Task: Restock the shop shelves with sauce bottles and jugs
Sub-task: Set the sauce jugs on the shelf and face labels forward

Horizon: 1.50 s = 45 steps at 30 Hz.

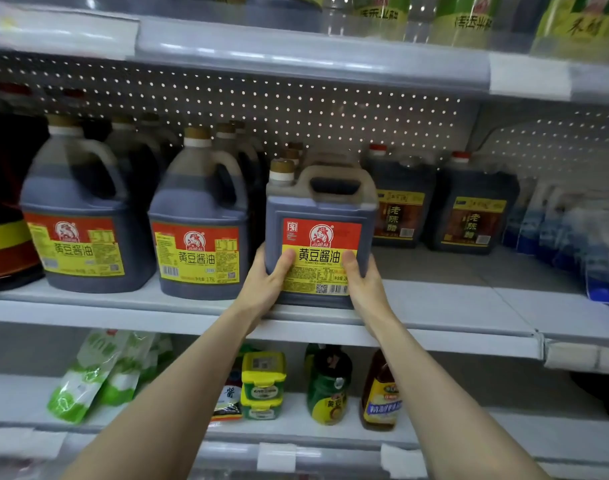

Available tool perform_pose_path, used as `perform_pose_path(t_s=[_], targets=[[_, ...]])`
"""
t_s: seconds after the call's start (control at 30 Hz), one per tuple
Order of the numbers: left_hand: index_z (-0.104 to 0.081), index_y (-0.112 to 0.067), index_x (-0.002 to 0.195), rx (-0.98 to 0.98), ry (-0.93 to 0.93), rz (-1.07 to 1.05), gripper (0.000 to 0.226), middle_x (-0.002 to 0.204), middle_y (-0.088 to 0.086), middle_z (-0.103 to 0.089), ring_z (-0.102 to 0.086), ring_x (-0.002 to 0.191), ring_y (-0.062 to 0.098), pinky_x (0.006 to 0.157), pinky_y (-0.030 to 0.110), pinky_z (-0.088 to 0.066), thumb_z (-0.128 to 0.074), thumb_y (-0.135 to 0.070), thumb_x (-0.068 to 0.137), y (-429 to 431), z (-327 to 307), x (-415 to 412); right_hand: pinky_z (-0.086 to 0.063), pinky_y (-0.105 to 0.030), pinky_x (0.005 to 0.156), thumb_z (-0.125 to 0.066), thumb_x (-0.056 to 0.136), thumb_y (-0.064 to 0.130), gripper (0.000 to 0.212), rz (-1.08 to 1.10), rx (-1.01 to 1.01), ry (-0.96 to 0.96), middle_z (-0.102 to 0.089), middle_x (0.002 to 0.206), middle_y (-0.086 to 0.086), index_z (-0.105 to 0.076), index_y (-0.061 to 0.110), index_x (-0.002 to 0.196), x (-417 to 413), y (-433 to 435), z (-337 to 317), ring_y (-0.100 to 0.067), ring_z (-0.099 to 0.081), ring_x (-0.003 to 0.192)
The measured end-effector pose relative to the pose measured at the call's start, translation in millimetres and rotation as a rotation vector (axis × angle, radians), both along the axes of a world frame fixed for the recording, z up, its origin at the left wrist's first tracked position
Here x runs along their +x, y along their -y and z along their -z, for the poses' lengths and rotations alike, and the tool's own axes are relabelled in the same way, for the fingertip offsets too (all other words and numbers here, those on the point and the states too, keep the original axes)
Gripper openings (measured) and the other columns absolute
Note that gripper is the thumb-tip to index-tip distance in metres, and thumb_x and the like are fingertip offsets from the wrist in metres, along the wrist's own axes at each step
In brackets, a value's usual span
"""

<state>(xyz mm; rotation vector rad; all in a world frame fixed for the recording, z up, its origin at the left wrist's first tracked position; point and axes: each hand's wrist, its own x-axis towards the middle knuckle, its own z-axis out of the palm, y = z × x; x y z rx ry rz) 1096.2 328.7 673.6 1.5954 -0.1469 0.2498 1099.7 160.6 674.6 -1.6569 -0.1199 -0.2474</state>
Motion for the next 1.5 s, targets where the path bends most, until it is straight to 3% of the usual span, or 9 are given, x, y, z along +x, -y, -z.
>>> perform_pose_path(t_s=[0.13,0.37,0.63,0.9,1.0,1.13,1.3,1.5], targets=[[-0.044,-0.021,0.128,-0.002,-0.011,-0.003,0.039,0.111,-0.012,-0.061,-0.058,0.100,-0.003,0.075,0.010,-0.047,-0.051,-0.038,0.093,0,2,-1,-0.043,-0.008,0.068,-0.048,0.094,0.045,0.032,0.011,0.009,-0.033,-0.059,0.104,0.016,-0.043,0.030,0.122,-2,0,-2,0.003,-0.057,0.092],[-0.042,-0.025,0.130,0.000,-0.005,-0.009,0.041,0.112,-0.013,-0.061,-0.058,0.100,-0.003,0.075,0.008,-0.046,-0.051,-0.039,0.092,1,4,0,-0.043,-0.016,0.078,-0.047,0.090,0.052,0.037,0.007,-0.005,-0.044,-0.060,0.109,0.013,-0.043,0.035,0.123,1,2,-1,-0.004,-0.058,0.098],[-0.041,-0.025,0.133,-0.010,-0.007,0.020,0.063,0.117,-0.010,-0.062,-0.059,0.107,0.002,0.085,0.017,-0.045,-0.052,-0.053,0.077,-1,4,2,-0.047,-0.011,0.071,-0.047,0.080,0.057,0.051,-0.018,0.015,-0.043,-0.062,0.109,0.015,-0.044,0.034,0.126,0,1,-2,0.002,-0.059,0.097],[-0.041,-0.025,0.134,0.004,-0.026,0.029,0.061,0.119,-0.009,-0.061,-0.058,0.107,0.002,0.085,0.017,-0.045,-0.052,-0.052,0.080,-2,4,4,-0.047,-0.014,0.077,-0.048,0.079,0.058,0.052,-0.016,0.024,-0.043,-0.063,0.112,0.011,-0.044,0.034,0.126,3,1,0,-0.005,-0.061,0.102],[-0.042,-0.024,0.134,0.013,-0.026,0.021,0.050,0.118,-0.011,-0.061,-0.058,0.106,-0.001,0.084,0.015,-0.045,-0.052,-0.043,0.089,-2,4,4,-0.047,-0.011,0.073,-0.047,0.077,0.059,0.059,-0.004,0.020,-0.041,-0.063,0.111,0.012,-0.045,0.031,0.129,3,1,0,0.000,-0.060,0.099],[-0.041,-0.023,0.135,0.019,-0.044,0.014,0.060,0.118,-0.010,-0.061,-0.058,0.107,0.000,0.089,0.020,-0.045,-0.053,-0.049,0.083,-2,3,3,-0.047,-0.004,0.066,-0.047,0.085,0.052,0.048,0.001,0.020,-0.061,-0.062,0.107,0.016,-0.045,0.031,0.127,3,2,-2,0.003,-0.059,0.095],[-0.040,-0.022,0.136,0.020,-0.057,0.017,0.060,0.119,-0.009,-0.060,-0.057,0.108,0.000,0.088,0.018,-0.045,-0.053,-0.048,0.084,-2,-1,1,-0.047,-0.009,0.073,-0.046,0.078,0.059,0.063,0.017,0.001,-0.067,-0.062,0.117,0.008,-0.044,0.029,0.133,3,1,-1,-0.006,-0.060,0.103],[-0.040,-0.021,0.137,0.015,-0.105,0.042,0.070,0.121,-0.005,-0.060,-0.058,0.110,0.006,0.088,0.019,-0.046,-0.054,-0.054,0.076,-3,-8,-5,-0.048,-0.010,0.072,-0.047,0.087,0.052,0.045,0.033,-0.009,-0.086,-0.062,0.115,0.009,-0.045,0.030,0.127,-2,1,-6,0.000,-0.059,0.099]])
